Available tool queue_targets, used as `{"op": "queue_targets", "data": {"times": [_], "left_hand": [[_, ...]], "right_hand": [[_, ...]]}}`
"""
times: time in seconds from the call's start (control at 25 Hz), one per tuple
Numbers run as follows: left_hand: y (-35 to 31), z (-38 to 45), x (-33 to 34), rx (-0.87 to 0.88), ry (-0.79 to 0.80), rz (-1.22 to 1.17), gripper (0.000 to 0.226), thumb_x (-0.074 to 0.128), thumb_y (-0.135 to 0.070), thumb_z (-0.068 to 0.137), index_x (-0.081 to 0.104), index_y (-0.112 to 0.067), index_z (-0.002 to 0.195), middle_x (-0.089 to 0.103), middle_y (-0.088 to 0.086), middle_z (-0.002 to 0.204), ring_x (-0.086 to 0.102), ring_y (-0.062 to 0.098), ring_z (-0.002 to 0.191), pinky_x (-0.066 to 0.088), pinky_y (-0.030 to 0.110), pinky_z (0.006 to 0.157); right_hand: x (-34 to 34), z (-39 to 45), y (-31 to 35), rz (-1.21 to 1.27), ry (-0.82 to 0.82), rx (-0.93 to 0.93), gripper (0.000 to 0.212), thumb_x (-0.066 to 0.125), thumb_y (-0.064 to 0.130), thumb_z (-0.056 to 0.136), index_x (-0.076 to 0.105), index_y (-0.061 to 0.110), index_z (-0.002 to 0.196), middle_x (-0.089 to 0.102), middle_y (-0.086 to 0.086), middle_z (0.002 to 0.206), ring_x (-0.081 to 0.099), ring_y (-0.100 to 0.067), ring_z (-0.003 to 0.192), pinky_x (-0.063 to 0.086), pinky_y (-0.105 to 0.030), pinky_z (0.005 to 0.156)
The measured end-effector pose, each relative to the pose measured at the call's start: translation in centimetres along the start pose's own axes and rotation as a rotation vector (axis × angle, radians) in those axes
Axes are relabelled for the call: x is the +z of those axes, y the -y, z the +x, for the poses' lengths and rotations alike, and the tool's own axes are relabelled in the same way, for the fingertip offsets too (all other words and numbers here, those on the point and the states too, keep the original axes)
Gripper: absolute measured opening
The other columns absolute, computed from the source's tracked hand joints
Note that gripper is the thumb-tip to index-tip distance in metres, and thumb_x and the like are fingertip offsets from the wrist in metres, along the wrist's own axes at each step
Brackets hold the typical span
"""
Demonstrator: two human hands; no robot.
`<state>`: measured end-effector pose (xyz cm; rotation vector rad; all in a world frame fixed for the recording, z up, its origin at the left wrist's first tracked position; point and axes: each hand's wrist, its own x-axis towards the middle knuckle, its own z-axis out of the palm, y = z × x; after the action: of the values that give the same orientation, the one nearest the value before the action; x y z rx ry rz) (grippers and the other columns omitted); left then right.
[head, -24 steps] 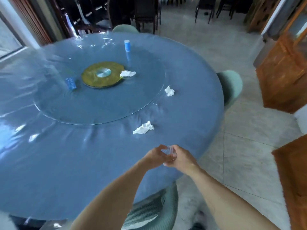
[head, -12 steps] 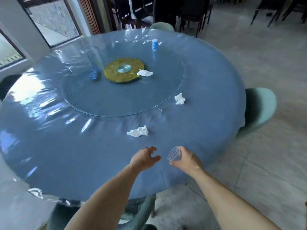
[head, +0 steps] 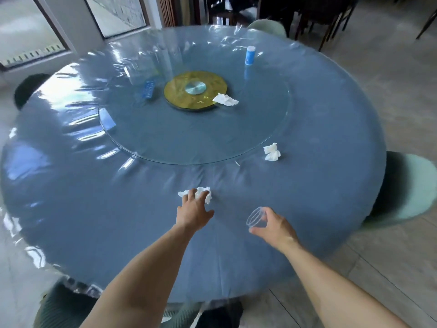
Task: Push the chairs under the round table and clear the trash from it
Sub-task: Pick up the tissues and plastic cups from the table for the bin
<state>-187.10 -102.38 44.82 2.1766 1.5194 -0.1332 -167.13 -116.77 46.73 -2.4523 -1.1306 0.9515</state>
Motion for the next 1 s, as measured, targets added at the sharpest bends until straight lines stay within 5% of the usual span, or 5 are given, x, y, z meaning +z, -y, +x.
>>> {"op": "queue_targets", "data": {"times": [0.2, 0.56, 1.0], "left_hand": [[0.4, 4.8, 0.7, -0.133, 0.075, -0.016, 0.067, 0.065, -0.044, 0.085, 0.033, -0.045, 0.144, 0.013, 0.003, 0.158, 0.018, 0.032, 0.142, 0.038, 0.049, 0.102], [0.7, 9.0, 0.9, -0.209, -0.062, -0.03, 0.024, 0.056, -0.021, 0.091, 0.06, -0.025, 0.114, 0.042, 0.001, 0.121, 0.043, 0.028, 0.109, 0.048, 0.039, 0.08], [-5.7, 10.2, 1.1, -0.241, -0.133, -0.081, 0.019, 0.042, -0.021, 0.097, 0.058, -0.022, 0.107, 0.064, -0.003, 0.109, 0.06, 0.026, 0.095, 0.041, 0.032, 0.066]], "right_hand": [[-2.1, 6.7, 1.5, -0.015, 0.009, -0.009, 0.063, 0.074, 0.043, 0.076, 0.048, 0.029, 0.132, 0.056, 0.006, 0.134, 0.056, -0.018, 0.12, 0.045, -0.029, 0.087], [-3.2, 13.8, 3.6, -0.066, 0.062, -0.05, 0.066, 0.072, 0.044, 0.078, 0.044, 0.031, 0.137, 0.054, 0.007, 0.136, 0.053, -0.016, 0.122, 0.045, -0.03, 0.091], [-7.0, 18.9, 0.8, -0.1, 0.122, -0.158, 0.054, 0.07, 0.047, 0.076, 0.05, 0.032, 0.124, 0.057, 0.012, 0.126, 0.058, -0.015, 0.113, 0.049, -0.032, 0.084]]}}
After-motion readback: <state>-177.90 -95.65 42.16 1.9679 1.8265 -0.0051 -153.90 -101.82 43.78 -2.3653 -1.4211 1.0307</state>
